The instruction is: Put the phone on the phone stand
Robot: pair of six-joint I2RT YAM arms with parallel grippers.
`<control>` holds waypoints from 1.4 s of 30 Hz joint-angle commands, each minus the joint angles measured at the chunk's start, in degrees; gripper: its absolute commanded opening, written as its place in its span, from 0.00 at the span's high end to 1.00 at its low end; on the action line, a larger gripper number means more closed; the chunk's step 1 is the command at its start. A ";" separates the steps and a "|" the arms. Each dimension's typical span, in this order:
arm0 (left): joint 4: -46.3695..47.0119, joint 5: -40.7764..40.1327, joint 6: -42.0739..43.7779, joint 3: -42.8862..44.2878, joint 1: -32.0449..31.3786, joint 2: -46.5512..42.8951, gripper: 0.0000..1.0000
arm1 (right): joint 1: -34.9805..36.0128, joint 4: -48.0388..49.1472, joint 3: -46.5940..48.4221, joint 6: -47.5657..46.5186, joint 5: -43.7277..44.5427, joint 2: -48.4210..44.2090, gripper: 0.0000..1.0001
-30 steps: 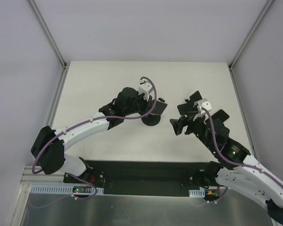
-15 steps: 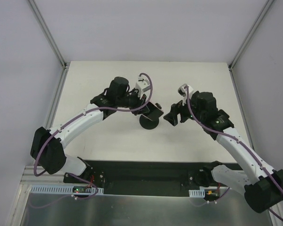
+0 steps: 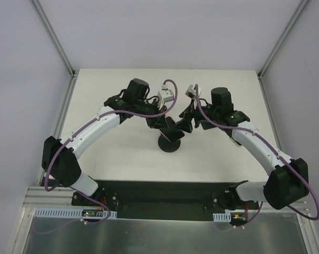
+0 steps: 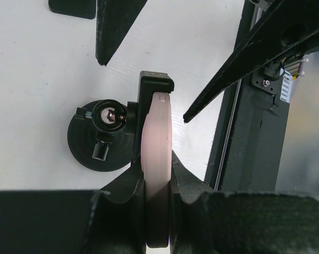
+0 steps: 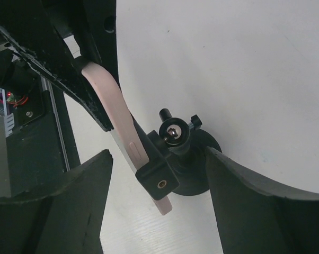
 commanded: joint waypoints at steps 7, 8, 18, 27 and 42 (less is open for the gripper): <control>1.29 7.38 0.15 5.34 0.11 -1.02 1.00 | 1.88 -1.00 3.55 -3.63 -9.78 3.72 0.35; 1.29 7.29 -0.11 5.60 0.02 -1.02 1.00 | 1.97 -1.00 3.38 -3.72 -9.52 3.72 0.42; 7.07 3.60 -9.22 4.47 0.64 -3.38 0.64 | 0.83 18.82 -7.85 6.47 -6.27 0.12 0.94; 42.83 -4.83 -26.10 -23.63 5.11 -21.22 0.34 | 0.30 47.14 -23.33 21.40 1.63 -3.66 1.00; 61.94 8.88 -26.76 -37.73 6.09 -13.07 0.11 | 0.21 70.37 -34.94 32.49 4.46 -0.76 1.00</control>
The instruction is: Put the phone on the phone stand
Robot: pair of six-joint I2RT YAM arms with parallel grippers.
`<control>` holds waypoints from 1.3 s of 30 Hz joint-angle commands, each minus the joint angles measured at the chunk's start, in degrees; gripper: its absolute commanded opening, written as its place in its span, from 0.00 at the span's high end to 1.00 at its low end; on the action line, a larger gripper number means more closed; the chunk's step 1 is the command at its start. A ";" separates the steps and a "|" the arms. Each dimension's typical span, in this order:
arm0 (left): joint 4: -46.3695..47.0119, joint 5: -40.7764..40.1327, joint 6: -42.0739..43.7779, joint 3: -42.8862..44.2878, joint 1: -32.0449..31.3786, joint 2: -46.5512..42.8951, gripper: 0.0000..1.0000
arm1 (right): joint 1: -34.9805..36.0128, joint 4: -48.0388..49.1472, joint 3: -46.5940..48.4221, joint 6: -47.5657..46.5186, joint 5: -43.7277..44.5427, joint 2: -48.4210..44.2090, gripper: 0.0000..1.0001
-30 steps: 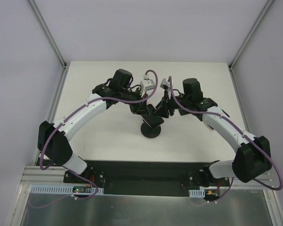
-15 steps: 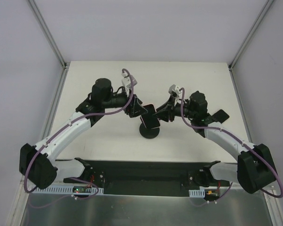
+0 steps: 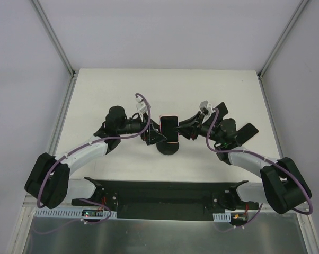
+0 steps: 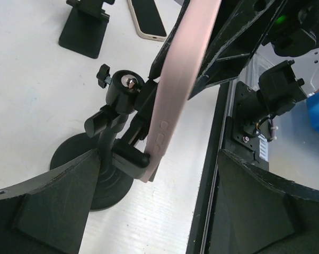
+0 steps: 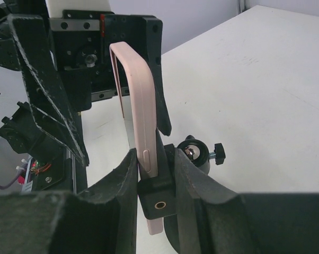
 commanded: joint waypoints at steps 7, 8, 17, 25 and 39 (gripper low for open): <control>8.06 11.26 2.09 8.13 0.40 11.52 0.55 | -1.58 -0.85 -0.19 0.69 0.51 1.17 1.00; 8.06 11.09 2.17 8.22 0.40 11.87 0.59 | -1.67 -0.85 -0.27 0.60 0.51 1.17 0.99; -5.46 -26.66 4.37 4.45 -5.20 1.36 1.00 | -0.97 -2.35 -3.08 -2.03 6.03 -0.33 0.99; -9.59 -35.42 1.03 1.63 -9.26 -2.53 1.00 | 3.60 -2.26 -5.72 -2.92 13.08 -0.86 0.99; -26.73 -30.84 -0.81 5.94 -9.26 -14.22 0.06 | 3.86 -15.25 -5.46 -0.37 14.22 -10.25 0.34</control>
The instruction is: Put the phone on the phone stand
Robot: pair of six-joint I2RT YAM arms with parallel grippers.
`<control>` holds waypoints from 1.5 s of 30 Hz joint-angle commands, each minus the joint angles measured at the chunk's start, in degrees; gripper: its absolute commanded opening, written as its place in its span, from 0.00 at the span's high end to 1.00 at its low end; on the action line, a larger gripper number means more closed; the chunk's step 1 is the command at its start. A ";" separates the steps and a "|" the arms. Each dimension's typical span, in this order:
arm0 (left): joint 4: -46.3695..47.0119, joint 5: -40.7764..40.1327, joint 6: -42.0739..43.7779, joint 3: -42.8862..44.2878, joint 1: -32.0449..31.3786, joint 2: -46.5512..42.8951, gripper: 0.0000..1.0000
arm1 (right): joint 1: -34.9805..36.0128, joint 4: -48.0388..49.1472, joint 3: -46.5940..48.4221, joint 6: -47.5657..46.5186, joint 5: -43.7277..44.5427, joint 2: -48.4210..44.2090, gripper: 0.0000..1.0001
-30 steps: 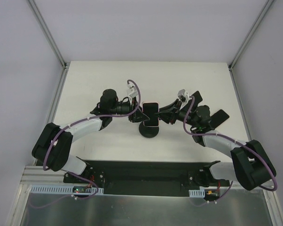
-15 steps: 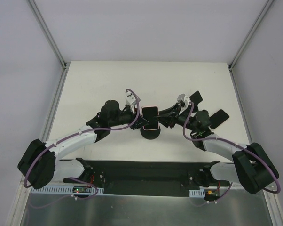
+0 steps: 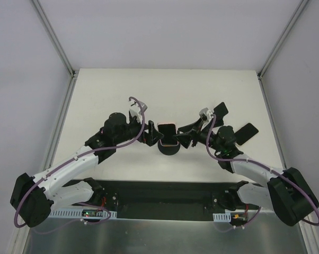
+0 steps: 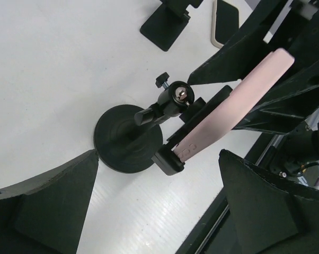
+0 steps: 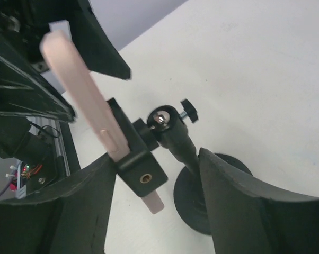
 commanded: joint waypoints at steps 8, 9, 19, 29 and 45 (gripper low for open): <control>-20.65 -8.56 -12.30 13.13 -3.26 1.66 0.07 | -0.33 -27.83 2.40 -1.64 5.07 -19.47 0.17; -20.92 -9.61 -13.54 13.40 -4.49 1.84 0.03 | -0.33 -29.85 2.84 -1.90 5.34 -20.98 0.17; -26.63 -36.94 -24.63 20.69 -20.14 8.06 0.01 | -0.33 -48.32 0.83 -3.22 11.84 -34.79 0.16; -32.79 -43.11 -25.60 31.23 -22.16 18.36 0.01 | -0.24 -50.35 -0.85 -3.40 12.19 -39.80 0.16; -40.60 -54.18 -25.50 40.90 -27.53 23.01 0.01 | -0.33 -49.91 -0.94 -3.05 11.67 -39.28 0.16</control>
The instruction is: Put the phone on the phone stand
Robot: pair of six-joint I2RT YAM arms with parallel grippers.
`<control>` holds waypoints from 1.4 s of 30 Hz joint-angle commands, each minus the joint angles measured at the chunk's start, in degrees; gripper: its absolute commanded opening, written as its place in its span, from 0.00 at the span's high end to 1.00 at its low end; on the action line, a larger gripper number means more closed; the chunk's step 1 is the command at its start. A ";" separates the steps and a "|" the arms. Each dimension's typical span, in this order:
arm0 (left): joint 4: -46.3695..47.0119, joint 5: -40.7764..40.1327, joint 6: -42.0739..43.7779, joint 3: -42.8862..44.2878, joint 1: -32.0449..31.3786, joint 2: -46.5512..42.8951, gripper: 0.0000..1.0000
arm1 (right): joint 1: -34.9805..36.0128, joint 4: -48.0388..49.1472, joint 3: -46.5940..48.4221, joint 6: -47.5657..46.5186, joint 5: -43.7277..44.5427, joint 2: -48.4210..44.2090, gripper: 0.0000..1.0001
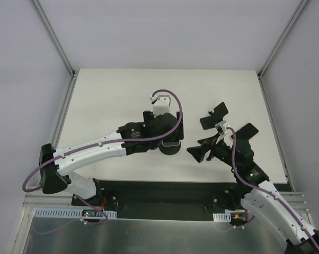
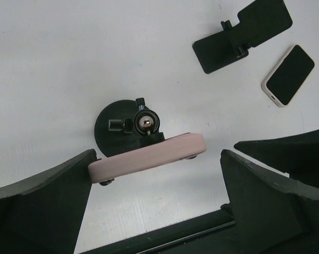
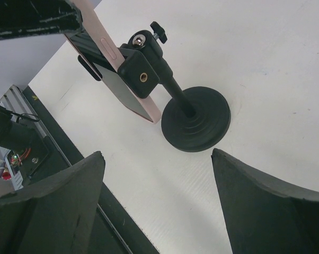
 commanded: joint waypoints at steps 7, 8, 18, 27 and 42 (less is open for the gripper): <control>-6.74 -5.45 -3.00 7.79 -0.12 6.10 0.03 | -0.13 1.21 0.22 -0.16 0.59 -0.83 0.16; -6.92 -5.62 -3.26 7.79 -0.12 6.37 0.05 | -0.05 1.21 0.13 -0.16 0.50 -0.92 0.16; -7.45 -5.63 1.19 9.37 -0.21 9.52 0.60 | -0.05 -0.28 0.04 -0.42 1.29 -2.59 0.16; -7.89 -6.84 13.85 10.78 -2.05 12.08 1.00 | -0.13 -2.39 0.05 -1.13 2.52 -4.00 0.16; -7.45 8.34 23.86 20.97 8.13 9.09 1.00 | -0.13 -5.82 1.45 -1.30 5.77 -7.15 0.16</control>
